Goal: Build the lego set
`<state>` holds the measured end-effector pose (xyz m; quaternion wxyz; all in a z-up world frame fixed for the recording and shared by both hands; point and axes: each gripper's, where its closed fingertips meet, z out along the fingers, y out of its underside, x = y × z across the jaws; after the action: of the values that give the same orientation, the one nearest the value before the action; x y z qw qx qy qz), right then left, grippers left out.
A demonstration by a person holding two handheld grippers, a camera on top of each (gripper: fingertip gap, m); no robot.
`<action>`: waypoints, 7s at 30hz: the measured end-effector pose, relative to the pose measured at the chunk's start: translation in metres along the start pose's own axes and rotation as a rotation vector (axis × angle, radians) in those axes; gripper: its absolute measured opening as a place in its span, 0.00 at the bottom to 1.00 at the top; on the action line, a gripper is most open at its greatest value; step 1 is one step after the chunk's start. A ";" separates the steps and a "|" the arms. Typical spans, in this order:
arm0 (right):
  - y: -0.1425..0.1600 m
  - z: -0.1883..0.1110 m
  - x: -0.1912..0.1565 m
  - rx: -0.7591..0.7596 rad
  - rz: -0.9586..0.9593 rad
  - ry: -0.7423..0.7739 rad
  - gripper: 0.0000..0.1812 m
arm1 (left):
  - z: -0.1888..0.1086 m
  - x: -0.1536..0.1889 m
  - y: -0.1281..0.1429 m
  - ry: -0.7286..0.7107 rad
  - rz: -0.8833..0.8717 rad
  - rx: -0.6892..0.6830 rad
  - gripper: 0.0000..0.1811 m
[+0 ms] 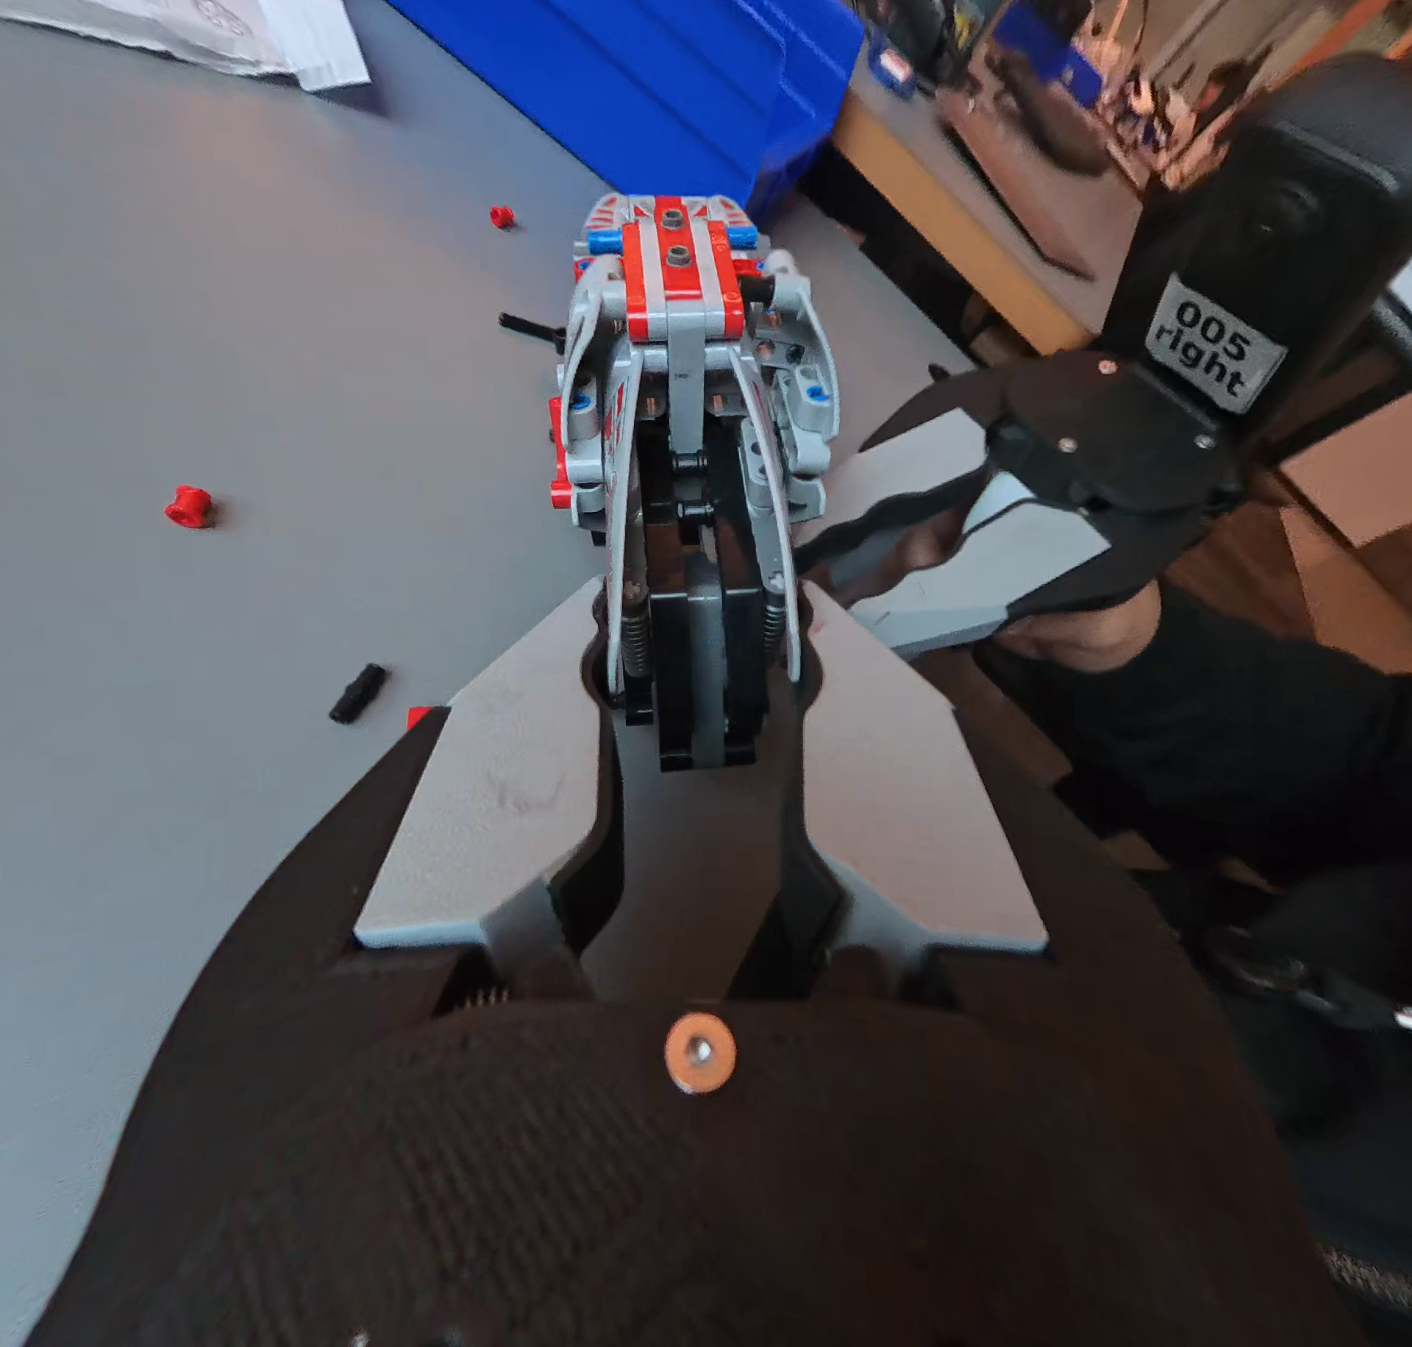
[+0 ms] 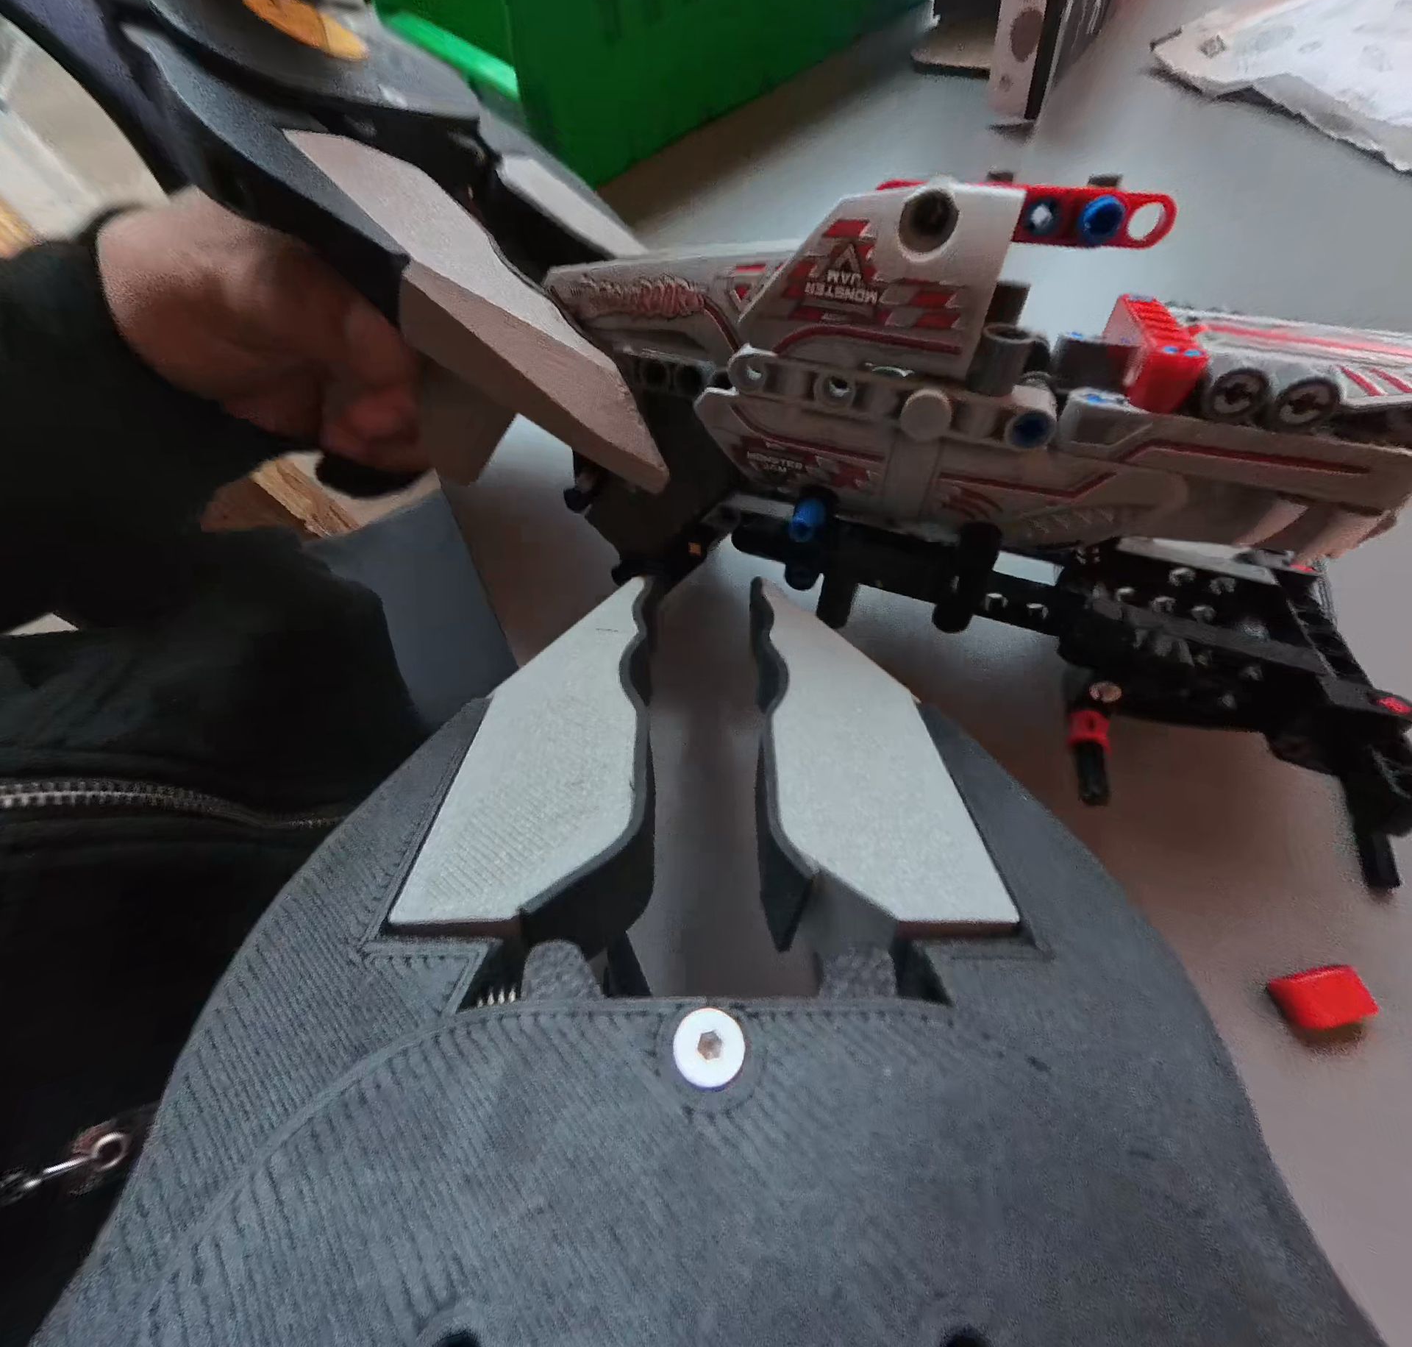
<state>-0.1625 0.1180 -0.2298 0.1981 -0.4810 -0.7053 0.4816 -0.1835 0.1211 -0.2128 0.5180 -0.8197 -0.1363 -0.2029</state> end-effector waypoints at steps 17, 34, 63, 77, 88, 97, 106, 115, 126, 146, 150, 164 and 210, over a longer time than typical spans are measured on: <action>0.008 0.017 -0.003 -0.077 0.167 -0.101 0.03 | 0.010 -0.005 0.002 -0.197 0.280 0.015 0.25; 0.031 -0.003 0.008 -0.173 0.176 -0.129 0.00 | 0.007 -0.007 0.002 -0.191 0.250 0.035 0.24; 0.012 0.028 -0.006 -0.143 0.267 -0.155 0.03 | 0.005 -0.011 -0.001 -0.289 0.248 0.120 0.23; 0.021 -0.014 0.004 -0.075 0.185 -0.167 0.02 | 0.005 -0.014 -0.003 -0.287 0.216 0.124 0.24; -0.033 -0.068 0.029 0.338 0.296 -0.338 0.02 | -0.016 -0.004 -0.019 -0.337 0.340 0.148 0.39; -0.067 -0.075 -0.006 0.532 0.283 -0.494 0.02 | -0.002 0.067 -0.020 -0.290 0.687 0.115 0.23; -0.072 -0.074 -0.039 0.638 0.008 -0.439 0.02 | -0.003 0.089 -0.030 -0.293 0.817 0.234 0.07; -0.065 -0.079 -0.034 0.595 -0.116 -0.371 0.04 | -0.010 0.084 -0.029 -0.382 1.012 0.232 0.07; -0.045 -0.078 0.023 0.383 -0.045 -0.137 0.02 | -0.016 0.050 -0.034 -0.441 0.797 0.175 0.25; 0.052 -0.111 0.161 -0.114 0.187 0.390 0.07 | -0.008 -0.016 0.000 -0.315 0.450 -0.046 0.22; 0.022 -0.128 0.151 0.001 0.121 0.474 0.13 | -0.008 -0.016 -0.001 -0.293 0.435 -0.039 0.22; 0.010 0.009 0.009 -0.113 0.039 0.001 0.04 | -0.005 -0.017 -0.002 -0.271 0.368 -0.014 0.22; 0.004 -0.015 0.033 -0.065 -0.036 -0.041 0.00 | -0.001 -0.017 -0.001 -0.384 0.431 0.033 0.18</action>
<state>-0.1640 0.1545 -0.2327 0.1764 -0.4645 -0.7329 0.4648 -0.1993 0.1208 -0.2198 0.5271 -0.8447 -0.0578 0.0728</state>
